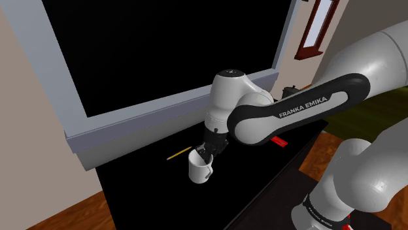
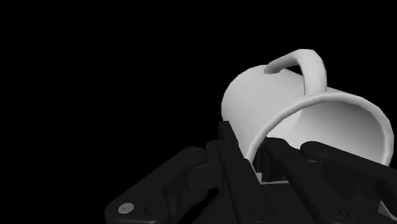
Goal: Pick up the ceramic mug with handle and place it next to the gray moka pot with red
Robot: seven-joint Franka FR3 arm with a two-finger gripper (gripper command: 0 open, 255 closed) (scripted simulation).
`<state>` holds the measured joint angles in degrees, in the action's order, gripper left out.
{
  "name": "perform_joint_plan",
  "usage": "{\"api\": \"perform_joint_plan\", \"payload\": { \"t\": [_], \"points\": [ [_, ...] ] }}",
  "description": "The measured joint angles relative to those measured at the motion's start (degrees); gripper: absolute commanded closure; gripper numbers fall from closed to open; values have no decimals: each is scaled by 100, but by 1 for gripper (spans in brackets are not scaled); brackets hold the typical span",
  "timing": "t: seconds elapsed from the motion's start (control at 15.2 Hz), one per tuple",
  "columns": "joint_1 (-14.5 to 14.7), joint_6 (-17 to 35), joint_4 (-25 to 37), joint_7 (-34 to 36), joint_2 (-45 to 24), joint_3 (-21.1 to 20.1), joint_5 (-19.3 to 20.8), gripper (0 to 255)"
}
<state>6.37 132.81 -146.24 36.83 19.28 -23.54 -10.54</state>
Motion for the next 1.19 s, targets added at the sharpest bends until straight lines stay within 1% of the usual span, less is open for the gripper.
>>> {"api": "perform_joint_plan", "payload": {
  "t": [0.46,1.19],
  "points": [
    [4,-40,16,0,25,5,-4,255],
    [21,-944,501,-57,452,159,-22,255]
  ]
}}
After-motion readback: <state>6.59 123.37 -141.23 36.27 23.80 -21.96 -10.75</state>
